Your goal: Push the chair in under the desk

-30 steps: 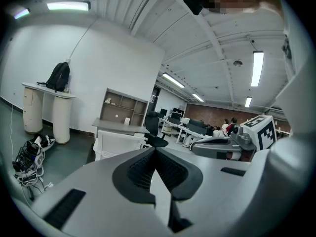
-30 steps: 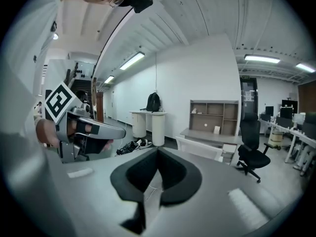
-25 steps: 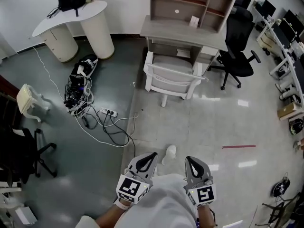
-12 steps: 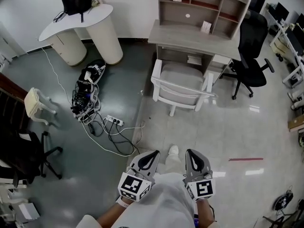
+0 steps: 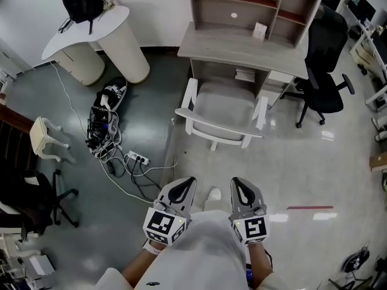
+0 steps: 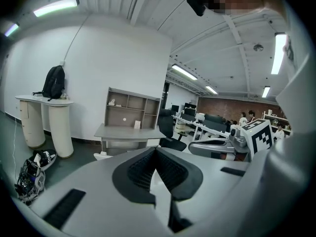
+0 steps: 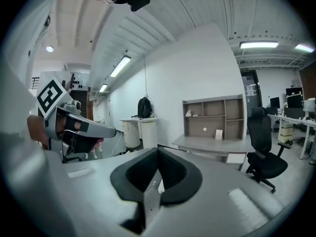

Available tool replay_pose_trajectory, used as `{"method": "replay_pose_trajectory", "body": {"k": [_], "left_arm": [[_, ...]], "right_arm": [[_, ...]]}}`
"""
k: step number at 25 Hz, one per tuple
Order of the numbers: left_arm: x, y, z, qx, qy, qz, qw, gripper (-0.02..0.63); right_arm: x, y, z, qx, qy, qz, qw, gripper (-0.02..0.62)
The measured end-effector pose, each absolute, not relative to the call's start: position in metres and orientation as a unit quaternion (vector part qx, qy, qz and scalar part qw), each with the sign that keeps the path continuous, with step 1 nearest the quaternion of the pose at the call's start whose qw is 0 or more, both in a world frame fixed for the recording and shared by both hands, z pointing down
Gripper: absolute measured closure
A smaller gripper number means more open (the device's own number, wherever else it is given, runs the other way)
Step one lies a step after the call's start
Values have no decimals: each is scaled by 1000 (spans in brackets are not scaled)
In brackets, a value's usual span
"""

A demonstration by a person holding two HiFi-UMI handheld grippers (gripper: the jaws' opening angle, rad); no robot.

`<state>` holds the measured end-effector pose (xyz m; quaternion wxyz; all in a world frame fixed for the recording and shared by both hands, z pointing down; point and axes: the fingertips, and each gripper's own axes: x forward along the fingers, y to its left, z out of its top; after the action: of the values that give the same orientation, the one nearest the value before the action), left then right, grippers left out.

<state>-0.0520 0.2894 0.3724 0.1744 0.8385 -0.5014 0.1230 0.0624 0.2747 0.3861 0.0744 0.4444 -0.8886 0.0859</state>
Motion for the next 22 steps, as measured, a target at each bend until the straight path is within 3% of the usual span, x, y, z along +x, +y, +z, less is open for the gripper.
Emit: {"method": "replay_pose_trajectory", "body": {"k": [9, 22], "left_arm": [[-4, 235, 381, 837, -495, 152, 177, 600], [-21, 160, 397, 845, -477, 155, 186, 600]], "right_arm": [[105, 212, 397, 449, -885, 109, 55, 584], [93, 151, 411, 458, -878, 113, 77, 584]]}}
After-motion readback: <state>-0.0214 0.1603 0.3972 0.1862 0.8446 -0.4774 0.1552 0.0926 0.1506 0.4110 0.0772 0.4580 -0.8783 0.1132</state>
